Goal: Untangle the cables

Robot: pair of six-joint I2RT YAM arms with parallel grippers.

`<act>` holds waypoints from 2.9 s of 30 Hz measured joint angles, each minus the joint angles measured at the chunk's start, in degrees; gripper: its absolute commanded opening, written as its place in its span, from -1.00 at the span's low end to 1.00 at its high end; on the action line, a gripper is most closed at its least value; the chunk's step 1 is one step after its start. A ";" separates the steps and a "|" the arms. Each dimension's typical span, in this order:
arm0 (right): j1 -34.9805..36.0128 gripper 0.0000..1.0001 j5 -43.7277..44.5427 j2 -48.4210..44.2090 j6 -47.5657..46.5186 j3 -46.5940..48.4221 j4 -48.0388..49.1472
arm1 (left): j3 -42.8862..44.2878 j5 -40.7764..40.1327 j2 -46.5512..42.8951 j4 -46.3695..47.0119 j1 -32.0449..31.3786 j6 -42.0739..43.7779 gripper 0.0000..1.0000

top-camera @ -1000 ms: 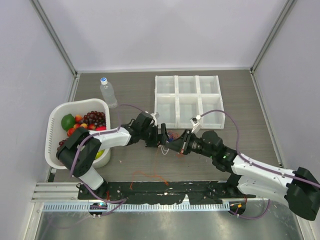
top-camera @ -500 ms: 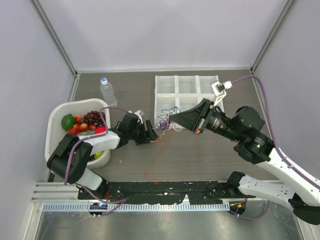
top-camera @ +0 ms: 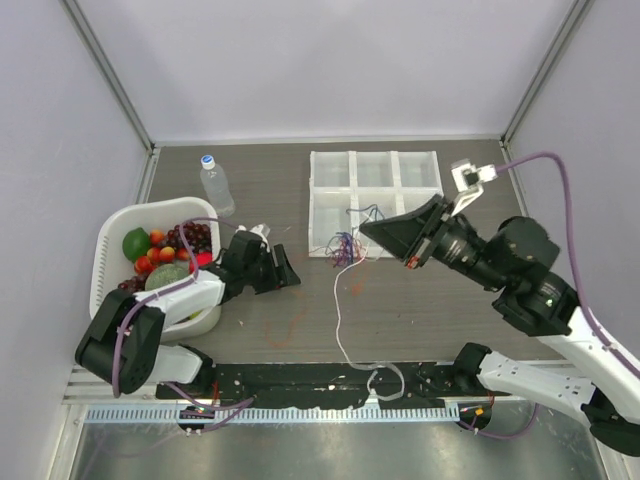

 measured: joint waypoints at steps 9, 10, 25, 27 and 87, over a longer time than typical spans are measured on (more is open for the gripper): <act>0.00 -0.98 -2.93 -1.29 0.15 -25.33 -2.43 | -1.57 4.28 -18.03 -4.42 0.24 4.42 0.85; 0.00 -0.99 -3.39 -1.27 0.33 -27.41 -2.49 | -1.57 5.53 -19.87 -4.00 0.22 4.81 0.86; 0.00 -0.98 -12.46 -1.25 6.58 -31.67 12.13 | -5.22 7.54 -24.96 12.83 -14.58 7.10 0.83; 0.00 -0.99 -13.11 -1.25 7.21 -31.58 13.25 | -5.18 7.43 -23.41 15.23 -15.15 7.15 0.84; 2.73 -0.02 7.45 14.62 2.25 -43.06 4.74 | 0.02 -40.46 -35.06 -13.90 -19.32 8.35 -1.00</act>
